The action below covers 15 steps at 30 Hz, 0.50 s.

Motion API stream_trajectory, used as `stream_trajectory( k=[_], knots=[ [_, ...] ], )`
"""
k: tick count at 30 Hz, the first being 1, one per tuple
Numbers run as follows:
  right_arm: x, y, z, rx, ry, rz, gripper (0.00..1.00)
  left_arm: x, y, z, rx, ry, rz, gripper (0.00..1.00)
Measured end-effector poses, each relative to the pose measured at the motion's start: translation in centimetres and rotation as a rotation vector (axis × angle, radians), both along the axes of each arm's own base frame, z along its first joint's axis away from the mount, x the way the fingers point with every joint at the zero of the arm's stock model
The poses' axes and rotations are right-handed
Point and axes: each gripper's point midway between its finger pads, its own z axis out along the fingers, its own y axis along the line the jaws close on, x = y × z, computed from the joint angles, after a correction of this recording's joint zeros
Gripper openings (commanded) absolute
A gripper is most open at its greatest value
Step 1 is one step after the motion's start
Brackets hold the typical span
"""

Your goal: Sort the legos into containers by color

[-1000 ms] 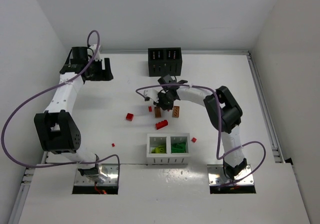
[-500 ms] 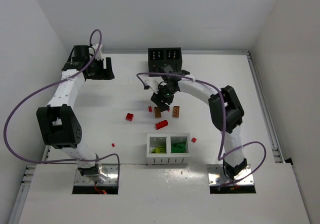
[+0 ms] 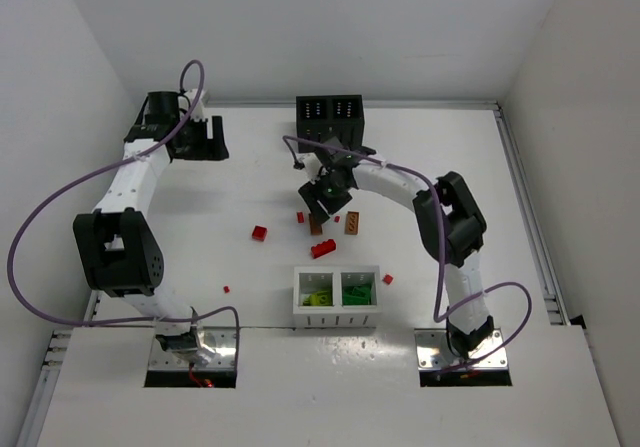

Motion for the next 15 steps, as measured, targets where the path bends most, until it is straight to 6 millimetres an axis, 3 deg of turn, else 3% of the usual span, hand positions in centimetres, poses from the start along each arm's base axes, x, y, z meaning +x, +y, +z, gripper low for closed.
stream_trajectory(
  k=[7, 15],
  knots=[
    [1.5, 0.0, -1.7, -0.128, -0.083, -0.197, 0.58, -0.7, 0.1, -1.3, 0.007, 0.032, 0.006, 0.8],
    [1.4, 1.6, -3.3, -0.158, -0.093, -0.229, 0.58, -1.7, 0.4, -1.6, 0.02, 0.043, 0.018, 0.8]
  ],
)
